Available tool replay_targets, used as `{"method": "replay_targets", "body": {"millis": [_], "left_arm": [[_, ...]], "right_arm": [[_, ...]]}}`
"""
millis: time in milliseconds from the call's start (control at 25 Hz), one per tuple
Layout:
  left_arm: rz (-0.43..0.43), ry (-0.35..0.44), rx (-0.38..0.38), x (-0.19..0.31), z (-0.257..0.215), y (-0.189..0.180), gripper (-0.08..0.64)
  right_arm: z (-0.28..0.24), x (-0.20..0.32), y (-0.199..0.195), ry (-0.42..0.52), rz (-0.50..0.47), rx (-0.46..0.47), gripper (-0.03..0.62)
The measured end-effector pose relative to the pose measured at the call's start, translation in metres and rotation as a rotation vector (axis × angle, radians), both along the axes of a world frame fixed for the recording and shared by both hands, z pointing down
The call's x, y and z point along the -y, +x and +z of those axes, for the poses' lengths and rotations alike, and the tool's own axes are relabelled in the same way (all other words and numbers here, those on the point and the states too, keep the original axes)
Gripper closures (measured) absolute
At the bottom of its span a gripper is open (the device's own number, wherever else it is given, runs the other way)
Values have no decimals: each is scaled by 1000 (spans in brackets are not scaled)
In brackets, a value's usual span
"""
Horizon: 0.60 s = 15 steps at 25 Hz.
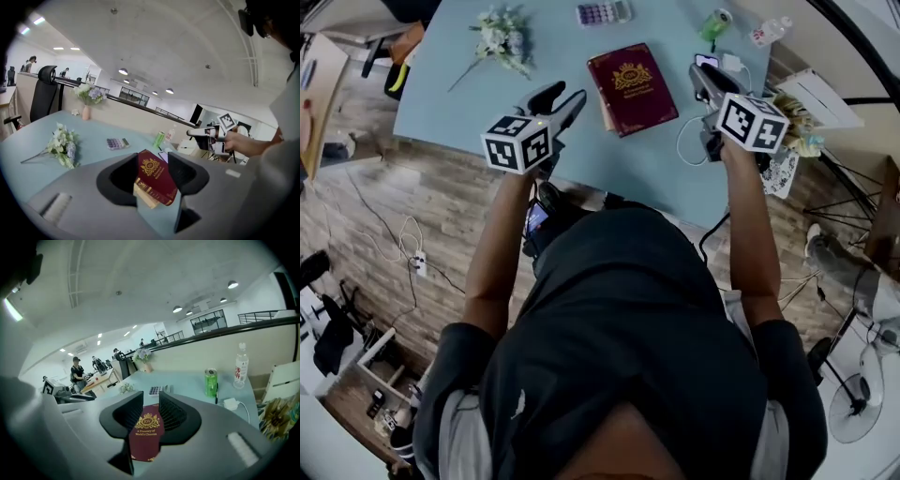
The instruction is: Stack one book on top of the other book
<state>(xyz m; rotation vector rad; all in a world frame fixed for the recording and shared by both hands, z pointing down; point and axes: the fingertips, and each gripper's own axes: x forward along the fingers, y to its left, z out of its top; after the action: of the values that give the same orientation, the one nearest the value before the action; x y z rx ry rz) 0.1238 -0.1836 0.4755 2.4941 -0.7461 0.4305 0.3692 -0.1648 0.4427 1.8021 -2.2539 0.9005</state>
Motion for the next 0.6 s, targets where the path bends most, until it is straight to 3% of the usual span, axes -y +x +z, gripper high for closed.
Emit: {"method": "replay_targets", "body": {"millis": [200, 600], "left_arm": [[-18, 102, 21, 6, -44, -31, 313], [-84, 264, 67, -3, -110, -100, 313]], "right_arm": [[-61, -9, -24, 133, -92, -5, 508], [-157, -28, -73, 311, -227, -38, 508]]}}
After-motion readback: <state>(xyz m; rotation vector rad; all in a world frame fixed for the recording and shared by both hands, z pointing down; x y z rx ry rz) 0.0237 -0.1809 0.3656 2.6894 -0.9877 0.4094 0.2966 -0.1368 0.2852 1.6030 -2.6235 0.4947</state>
